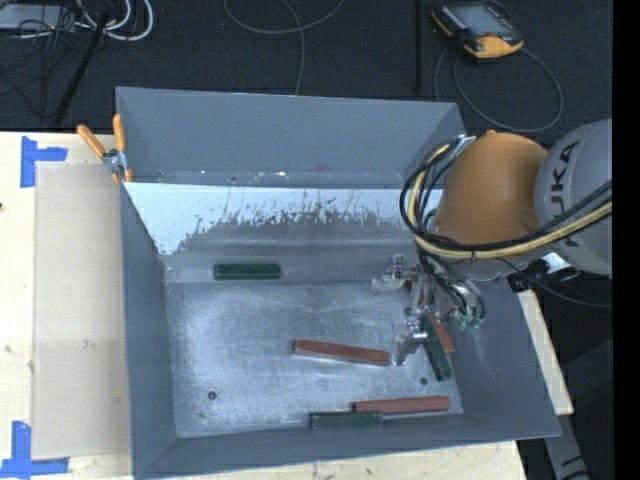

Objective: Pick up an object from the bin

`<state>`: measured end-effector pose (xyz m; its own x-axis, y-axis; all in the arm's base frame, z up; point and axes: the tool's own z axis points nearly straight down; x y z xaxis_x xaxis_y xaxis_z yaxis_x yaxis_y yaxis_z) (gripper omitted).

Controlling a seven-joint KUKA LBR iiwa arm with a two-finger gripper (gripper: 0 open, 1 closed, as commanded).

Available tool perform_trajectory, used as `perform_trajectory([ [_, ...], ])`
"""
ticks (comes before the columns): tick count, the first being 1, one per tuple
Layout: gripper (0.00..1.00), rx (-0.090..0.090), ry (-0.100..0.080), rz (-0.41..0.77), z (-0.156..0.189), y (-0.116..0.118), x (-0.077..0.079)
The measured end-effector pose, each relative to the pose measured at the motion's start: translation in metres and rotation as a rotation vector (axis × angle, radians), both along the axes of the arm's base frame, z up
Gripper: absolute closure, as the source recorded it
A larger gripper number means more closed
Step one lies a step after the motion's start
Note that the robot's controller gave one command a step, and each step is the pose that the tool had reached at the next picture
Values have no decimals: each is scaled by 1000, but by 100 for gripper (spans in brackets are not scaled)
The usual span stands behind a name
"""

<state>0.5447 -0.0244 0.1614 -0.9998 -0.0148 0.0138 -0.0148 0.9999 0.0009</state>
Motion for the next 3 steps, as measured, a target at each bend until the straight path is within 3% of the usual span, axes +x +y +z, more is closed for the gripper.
perform_trajectory([
  [1, 100, -2, -17, 83, -87, 21, -16],
  [2, 100, -2, -17, 84, -87, 21, -16],
  [3, 100, 0, 3, 212, -88, 22, 0],
])
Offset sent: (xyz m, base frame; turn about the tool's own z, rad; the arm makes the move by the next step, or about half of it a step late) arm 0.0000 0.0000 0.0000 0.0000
